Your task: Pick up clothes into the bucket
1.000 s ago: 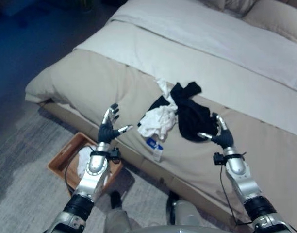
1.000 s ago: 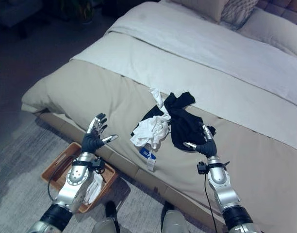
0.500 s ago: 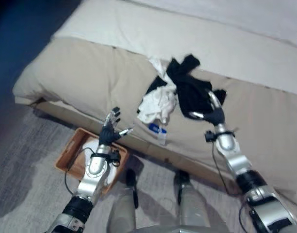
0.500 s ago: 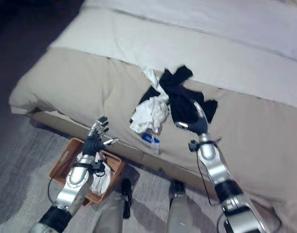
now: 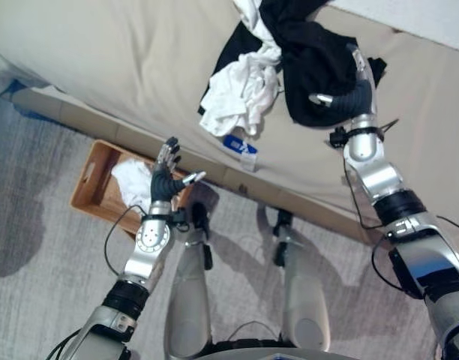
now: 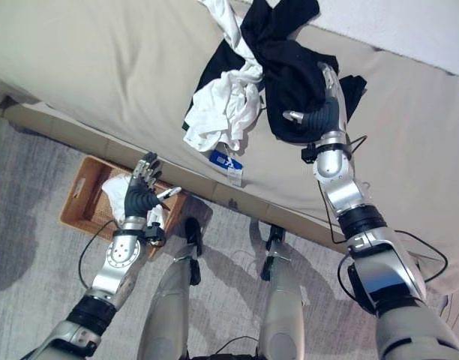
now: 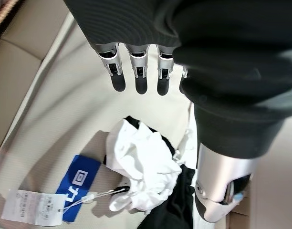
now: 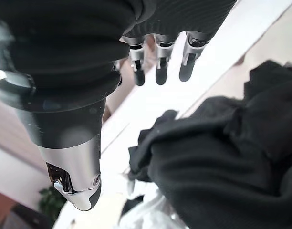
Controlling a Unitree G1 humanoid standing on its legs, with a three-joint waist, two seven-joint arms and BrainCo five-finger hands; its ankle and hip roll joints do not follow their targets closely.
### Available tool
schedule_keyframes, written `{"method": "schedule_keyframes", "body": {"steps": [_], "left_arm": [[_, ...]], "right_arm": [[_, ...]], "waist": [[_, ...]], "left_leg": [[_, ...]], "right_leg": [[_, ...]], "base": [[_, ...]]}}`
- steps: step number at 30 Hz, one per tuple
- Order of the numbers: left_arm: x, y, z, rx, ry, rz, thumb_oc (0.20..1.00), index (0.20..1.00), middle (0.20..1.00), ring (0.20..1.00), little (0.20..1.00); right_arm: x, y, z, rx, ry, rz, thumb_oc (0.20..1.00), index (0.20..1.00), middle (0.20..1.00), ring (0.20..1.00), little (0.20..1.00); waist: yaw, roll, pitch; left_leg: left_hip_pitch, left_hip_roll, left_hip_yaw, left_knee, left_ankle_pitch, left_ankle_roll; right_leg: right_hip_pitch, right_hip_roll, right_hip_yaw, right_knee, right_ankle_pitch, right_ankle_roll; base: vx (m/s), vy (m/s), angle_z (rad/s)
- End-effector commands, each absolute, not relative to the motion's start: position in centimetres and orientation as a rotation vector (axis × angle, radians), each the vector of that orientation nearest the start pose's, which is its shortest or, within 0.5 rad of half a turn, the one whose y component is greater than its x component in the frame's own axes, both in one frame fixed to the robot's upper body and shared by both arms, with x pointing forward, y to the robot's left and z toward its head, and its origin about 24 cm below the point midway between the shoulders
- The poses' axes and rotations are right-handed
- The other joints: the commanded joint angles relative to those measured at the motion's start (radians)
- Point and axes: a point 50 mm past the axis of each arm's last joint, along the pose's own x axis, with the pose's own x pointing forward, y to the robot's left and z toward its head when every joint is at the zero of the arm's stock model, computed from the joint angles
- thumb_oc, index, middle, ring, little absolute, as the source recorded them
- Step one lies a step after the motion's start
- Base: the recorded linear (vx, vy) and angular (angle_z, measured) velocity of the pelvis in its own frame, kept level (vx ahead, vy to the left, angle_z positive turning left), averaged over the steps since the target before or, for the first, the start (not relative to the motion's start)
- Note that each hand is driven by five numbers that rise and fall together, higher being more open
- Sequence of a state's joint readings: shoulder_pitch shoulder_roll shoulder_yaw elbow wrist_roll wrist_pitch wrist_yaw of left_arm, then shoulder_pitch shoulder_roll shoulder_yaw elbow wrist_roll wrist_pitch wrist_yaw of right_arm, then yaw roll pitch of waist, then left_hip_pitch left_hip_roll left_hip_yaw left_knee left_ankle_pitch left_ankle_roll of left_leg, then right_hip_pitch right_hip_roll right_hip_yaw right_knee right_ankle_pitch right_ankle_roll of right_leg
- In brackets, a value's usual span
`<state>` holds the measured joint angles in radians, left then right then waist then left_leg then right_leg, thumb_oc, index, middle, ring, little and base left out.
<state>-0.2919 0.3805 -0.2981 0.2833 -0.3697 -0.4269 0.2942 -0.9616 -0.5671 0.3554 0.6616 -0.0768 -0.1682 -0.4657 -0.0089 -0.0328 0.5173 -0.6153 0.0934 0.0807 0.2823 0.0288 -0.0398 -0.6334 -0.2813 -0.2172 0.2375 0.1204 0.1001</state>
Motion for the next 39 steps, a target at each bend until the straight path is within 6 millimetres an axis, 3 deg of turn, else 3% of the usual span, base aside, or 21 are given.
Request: {"method": "schedule_keyframes", "body": {"steps": [1,8,13,26,31,34,39], "left_arm": [[29.1,16.5,11.3,-0.026,-0.491,0.026,1.0,1.0,1.0,1.0,1.0],[29.1,16.1,12.5,0.018,-0.55,0.03,1.0,1.0,1.0,1.0,1.0],[28.9,15.9,13.1,0.024,-0.571,0.013,1.0,1.0,1.0,1.0,1.0],[29.1,14.7,14.8,0.003,-0.631,-0.035,1.0,1.0,1.0,1.0,1.0],[29.2,14.3,14.9,-0.001,-0.629,-0.053,1.0,1.0,1.0,1.0,1.0],[29.2,13.9,15.4,-0.011,-0.645,-0.084,1.0,1.0,1.0,1.0,1.0],[28.9,13.5,16.2,-0.032,-0.674,-0.107,1.0,1.0,1.0,1.0,1.0]], "right_arm": [[38.5,-18.7,27.2,-0.789,-0.721,-0.347,1.0,1.0,1.0,1.0,1.0],[38.9,-17.0,30.5,-0.993,-0.813,-0.379,1.0,1.0,1.0,1.0,1.0],[39.7,-16.7,31.6,-1.098,-0.786,-0.4,1.0,1.0,1.0,1.0,1.0],[41.4,-16.6,31.1,-1.374,-0.648,-0.398,1.0,1.0,1.0,1.0,1.0],[42.0,-15.9,29.6,-1.489,-0.581,-0.336,1.0,1.0,1.0,1.0,1.0],[42.5,-17.2,28.5,-1.557,-0.464,-0.333,1.0,1.0,1.0,1.0,1.0],[42.4,-18.9,29.1,-1.581,-0.421,-0.398,1.0,1.0,1.0,1.0,1.0]], "waist": [[0.018,-0.013,-0.04],[0.036,-0.002,-0.004],[0.058,0.004,0.003],[0.099,0.02,0.003],[0.108,0.027,0.003],[0.12,0.039,0.003],[0.137,0.061,0.003]], "left_leg": [[-0.059,0.008,-0.007,0.041,0.009,-0.025],[-0.141,-0.002,-0.022,0.076,0.001,-0.024],[-0.186,-0.01,-0.033,0.081,0.004,-0.028],[-0.27,-0.03,-0.061,0.105,0.008,-0.031],[-0.284,-0.034,-0.059,0.104,0.009,-0.03],[-0.301,-0.039,-0.063,0.101,0.014,-0.031],[-0.324,-0.043,-0.068,0.101,0.022,-0.034]], "right_leg": [[-0.013,-0.049,0.055,-0.003,0.065,0.086],[-0.079,-0.068,0.043,0.043,0.059,0.091],[-0.106,-0.074,0.034,0.051,0.057,0.092],[-0.165,-0.089,0.01,0.082,0.042,0.089],[-0.182,-0.093,0.006,0.09,0.041,0.087],[-0.197,-0.1,0.002,0.096,0.038,0.089],[-0.219,-0.107,-0.002,0.113,0.03,0.089]], "base": [[0.0,0.0,0.0],[-0.01,0.009,0.03],[0.0,0.005,0.12],[0.0,0.007,0.11],[0.0,0.007,0.02],[0.0,0.0,0.0],[0.0,0.009,0.05]]}}
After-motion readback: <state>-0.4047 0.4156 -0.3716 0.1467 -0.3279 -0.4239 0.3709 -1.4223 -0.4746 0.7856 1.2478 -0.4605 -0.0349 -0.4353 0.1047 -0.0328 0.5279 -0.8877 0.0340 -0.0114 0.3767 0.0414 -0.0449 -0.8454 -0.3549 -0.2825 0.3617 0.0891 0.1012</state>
